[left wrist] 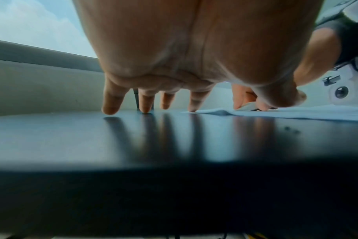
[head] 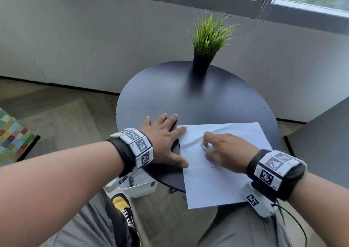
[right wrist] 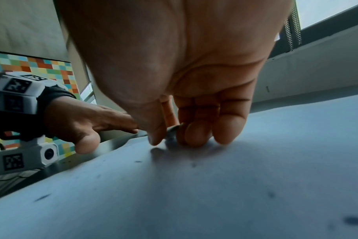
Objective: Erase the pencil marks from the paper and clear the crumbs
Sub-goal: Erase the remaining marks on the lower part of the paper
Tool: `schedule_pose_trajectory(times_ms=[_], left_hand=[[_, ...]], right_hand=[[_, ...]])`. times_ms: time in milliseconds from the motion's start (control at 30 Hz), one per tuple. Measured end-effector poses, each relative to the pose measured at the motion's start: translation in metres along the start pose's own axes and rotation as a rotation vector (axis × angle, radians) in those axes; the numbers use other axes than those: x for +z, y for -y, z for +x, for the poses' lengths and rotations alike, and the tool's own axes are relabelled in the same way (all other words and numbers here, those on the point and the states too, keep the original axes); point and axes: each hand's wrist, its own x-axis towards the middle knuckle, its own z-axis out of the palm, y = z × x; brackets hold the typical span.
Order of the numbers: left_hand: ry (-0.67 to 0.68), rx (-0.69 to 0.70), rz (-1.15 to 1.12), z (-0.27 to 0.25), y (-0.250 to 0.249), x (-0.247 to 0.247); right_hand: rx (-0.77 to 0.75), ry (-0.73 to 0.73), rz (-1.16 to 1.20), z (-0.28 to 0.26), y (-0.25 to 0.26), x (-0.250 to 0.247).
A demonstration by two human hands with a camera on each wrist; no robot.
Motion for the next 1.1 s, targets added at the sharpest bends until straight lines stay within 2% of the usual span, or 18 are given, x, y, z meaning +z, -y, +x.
schedule_pose_trajectory(times_ms=[167,233,367,433,567,700,733,833,867,933,1033,1100], left_hand=[[-0.02,-0.026,0.025,0.003,-0.004,0.013],[0.012,-0.042,0.031,0.006,-0.002,0.012],[0.081,-0.041,0.043,0.016,0.0,0.006],[0.099,-0.047,0.029,0.017,0.0,0.005],[0.098,-0.048,0.015,0.016,-0.002,0.004],[0.11,-0.051,0.024,0.013,-0.004,0.004],[0.111,-0.049,0.022,0.013,-0.004,0.004],[0.091,-0.044,0.017,0.014,-0.003,0.005],[0.086,-0.043,0.022,0.014,-0.003,0.005],[0.094,-0.047,0.024,0.014,-0.003,0.004],[0.113,-0.052,0.024,0.013,-0.004,0.003],[0.113,-0.05,0.027,0.014,-0.004,0.002]], right_hand=[[0.124,0.011,-0.014,0.004,0.003,0.003],[0.048,0.016,-0.028,0.003,0.005,0.003],[-0.245,0.059,-0.123,-0.005,0.027,0.013],[-0.25,0.033,-0.154,0.007,0.029,0.012],[-0.152,-0.081,-0.168,0.04,0.018,-0.003],[-0.36,0.11,-0.187,0.017,0.038,0.007],[-0.371,0.113,-0.183,0.017,0.039,0.006],[-0.206,0.018,-0.183,0.041,0.024,-0.01],[-0.193,-0.011,-0.181,0.046,0.02,-0.013],[-0.246,0.005,-0.198,0.043,0.022,-0.009],[-0.413,0.125,-0.164,0.023,0.033,0.007],[-0.389,0.106,-0.16,0.029,0.024,0.003]])
